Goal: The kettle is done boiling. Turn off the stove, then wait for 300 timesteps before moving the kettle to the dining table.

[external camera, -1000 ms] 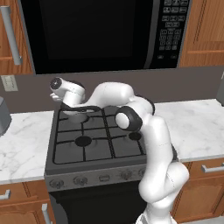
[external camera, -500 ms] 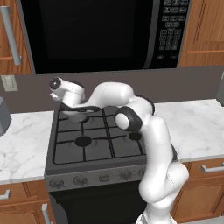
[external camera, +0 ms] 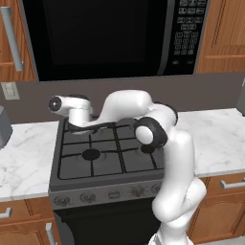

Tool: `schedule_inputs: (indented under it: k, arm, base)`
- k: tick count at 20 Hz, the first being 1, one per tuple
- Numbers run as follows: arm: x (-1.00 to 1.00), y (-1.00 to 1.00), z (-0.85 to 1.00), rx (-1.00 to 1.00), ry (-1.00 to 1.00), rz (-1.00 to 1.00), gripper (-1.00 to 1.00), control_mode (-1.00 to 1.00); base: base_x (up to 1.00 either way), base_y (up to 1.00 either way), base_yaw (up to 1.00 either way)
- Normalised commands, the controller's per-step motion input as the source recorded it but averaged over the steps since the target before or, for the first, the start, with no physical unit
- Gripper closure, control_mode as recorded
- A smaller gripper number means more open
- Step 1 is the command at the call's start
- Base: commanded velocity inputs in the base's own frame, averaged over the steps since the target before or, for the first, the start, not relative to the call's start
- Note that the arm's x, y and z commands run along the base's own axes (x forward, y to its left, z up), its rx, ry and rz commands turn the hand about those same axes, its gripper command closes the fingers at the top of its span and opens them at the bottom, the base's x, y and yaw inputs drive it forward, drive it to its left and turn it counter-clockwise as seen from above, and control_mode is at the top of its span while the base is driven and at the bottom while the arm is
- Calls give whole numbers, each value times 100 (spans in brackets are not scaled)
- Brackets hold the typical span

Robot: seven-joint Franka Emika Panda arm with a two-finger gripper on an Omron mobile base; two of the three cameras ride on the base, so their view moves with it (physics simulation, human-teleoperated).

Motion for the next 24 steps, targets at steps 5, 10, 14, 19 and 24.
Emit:
schedule_inputs:
  k: [5,10,14,19,24]
  arm:
    - [-55,0,35,0,-11,-11,100,-100]
    - [-52,0,28,1,-5,-11,100,-100]
    - [-45,-7,30,4,-1,-12,100,-100]
    - [-40,-12,30,6,0,-12,100,-100]
    - [-43,-15,25,5,0,-12,100,-100]
  base:
    - [0,0,0]
    - [0,0,0]
    - [0,0,0]
    - [0,0,0]
    - [0,0,0]
